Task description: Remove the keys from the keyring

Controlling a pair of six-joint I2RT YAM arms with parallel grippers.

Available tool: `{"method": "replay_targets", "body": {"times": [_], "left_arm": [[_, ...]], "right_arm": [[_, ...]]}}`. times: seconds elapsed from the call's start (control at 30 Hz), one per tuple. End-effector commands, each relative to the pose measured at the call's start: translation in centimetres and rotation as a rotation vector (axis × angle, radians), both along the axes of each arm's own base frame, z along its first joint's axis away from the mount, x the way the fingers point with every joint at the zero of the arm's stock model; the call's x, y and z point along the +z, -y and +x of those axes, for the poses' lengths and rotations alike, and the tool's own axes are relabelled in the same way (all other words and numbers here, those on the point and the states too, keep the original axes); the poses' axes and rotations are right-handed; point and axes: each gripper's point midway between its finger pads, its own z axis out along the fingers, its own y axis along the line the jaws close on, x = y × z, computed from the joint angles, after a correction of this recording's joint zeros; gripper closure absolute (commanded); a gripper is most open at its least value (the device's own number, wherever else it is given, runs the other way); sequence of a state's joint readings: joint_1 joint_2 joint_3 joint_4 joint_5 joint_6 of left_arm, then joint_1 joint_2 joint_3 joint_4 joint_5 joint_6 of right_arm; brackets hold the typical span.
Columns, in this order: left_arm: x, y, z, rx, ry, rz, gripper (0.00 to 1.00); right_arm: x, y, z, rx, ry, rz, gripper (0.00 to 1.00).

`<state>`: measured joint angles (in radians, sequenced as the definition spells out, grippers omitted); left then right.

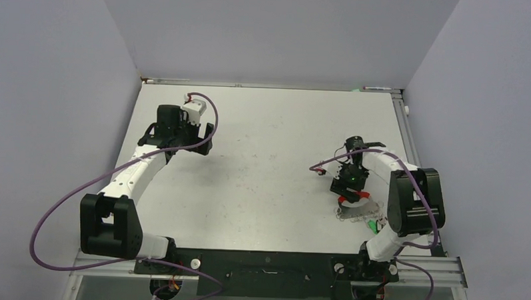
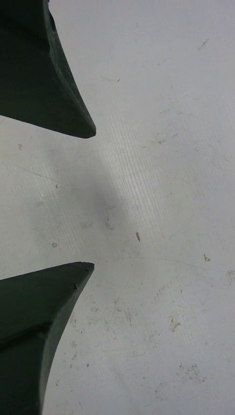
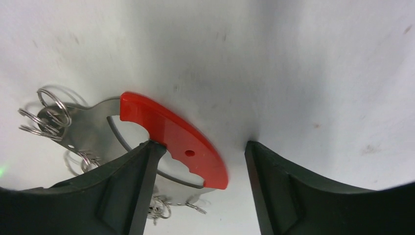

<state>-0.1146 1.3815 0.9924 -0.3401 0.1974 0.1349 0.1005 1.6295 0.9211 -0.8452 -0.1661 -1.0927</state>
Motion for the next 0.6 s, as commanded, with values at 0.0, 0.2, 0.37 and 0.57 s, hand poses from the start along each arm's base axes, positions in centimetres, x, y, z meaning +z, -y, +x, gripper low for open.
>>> {"method": "replay_targets", "body": {"times": [0.0, 0.2, 0.37, 0.57], "left_arm": [[1.7, 0.8, 0.4, -0.021, 0.047, -0.039, 0.04], [1.2, 1.0, 0.3, -0.023, 0.026, -0.049, 0.04], [0.5, 1.3, -0.1, -0.023, -0.009, -0.073, 0.04], [-0.4, 2.2, -0.4, -0.036, -0.054, -0.126, 0.04]], "right_arm": [[-1.9, -6.3, 1.0, -0.074, -0.025, 0.192, 0.40], [-2.0, -14.4, 4.2, -0.126, -0.017, 0.323, 0.51], [-2.4, -21.5, 6.2, -0.134, -0.002, 0.394, 0.53], [-0.8, -28.6, 8.1, -0.208, -0.012, 0.532, 0.56]]}}
